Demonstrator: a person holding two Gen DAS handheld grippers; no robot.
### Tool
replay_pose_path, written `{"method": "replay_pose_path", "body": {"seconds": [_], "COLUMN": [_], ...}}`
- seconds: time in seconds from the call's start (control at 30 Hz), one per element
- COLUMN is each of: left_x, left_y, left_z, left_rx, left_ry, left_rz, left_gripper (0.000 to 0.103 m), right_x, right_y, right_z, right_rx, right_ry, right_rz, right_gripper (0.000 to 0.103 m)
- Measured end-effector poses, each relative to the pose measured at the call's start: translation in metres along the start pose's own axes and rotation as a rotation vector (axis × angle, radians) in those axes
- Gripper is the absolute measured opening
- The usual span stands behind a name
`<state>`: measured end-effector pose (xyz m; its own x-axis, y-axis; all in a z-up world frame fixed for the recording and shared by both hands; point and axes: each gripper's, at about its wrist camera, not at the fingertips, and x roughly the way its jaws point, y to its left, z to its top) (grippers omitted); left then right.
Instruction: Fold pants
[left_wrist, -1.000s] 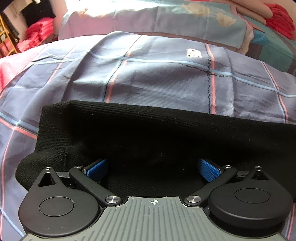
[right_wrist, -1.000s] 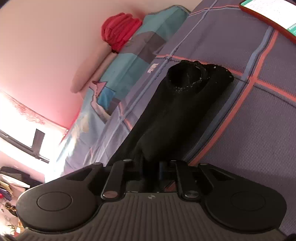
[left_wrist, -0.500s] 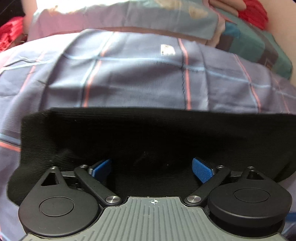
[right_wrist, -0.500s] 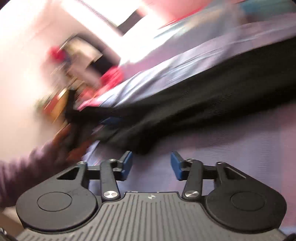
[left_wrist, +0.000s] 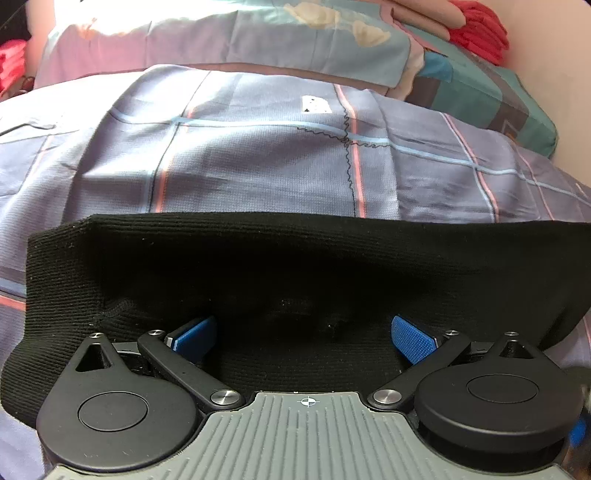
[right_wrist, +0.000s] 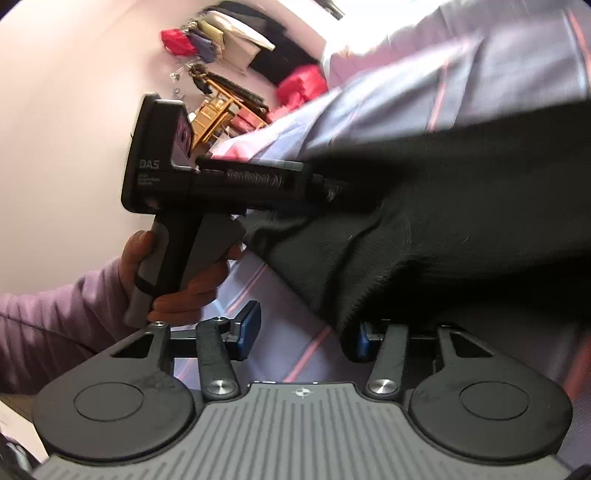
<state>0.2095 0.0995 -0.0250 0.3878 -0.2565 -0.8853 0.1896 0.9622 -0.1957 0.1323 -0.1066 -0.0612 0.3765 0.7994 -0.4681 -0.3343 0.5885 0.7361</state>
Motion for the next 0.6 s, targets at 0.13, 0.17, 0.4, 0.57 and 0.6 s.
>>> {"method": "replay_pose_path", "body": {"seconds": [0.13, 0.17, 0.4, 0.57, 0.6], "left_x": [0.001, 0.001, 0.001, 0.003, 0.004], "left_y": [-0.001, -0.001, -0.008, -0.016, -0.017], "left_z": [-0.001, -0.002, -0.006, -0.013, -0.013], "left_rx": [-0.006, -0.003, 0.032, 0.063, 0.063], "left_ry": [-0.011, -0.012, -0.022, -0.045, -0.046], "left_rz": [0.004, 0.007, 0.049, 0.104, 0.112], "left_gripper": [0.103, 0.103, 0.103, 0.103, 0.103], "right_x": [0.004, 0.011, -0.066, -0.101, -0.113], "right_y": [-0.02, -0.009, 0.016, -0.047, -0.063], "right_z": [0.002, -0.003, -0.006, 0.003, 0.002], "right_rx": [0.13, 0.062, -0.092, 0.11, 0.161], "right_ry": [0.011, 0.111, -0.052, -0.226, -0.26], "right_rz": [0.036, 0.057, -0.141, -0.144, -0.177], "right_gripper": [0.05, 0.051, 0.068, 0.059, 0.041]}}
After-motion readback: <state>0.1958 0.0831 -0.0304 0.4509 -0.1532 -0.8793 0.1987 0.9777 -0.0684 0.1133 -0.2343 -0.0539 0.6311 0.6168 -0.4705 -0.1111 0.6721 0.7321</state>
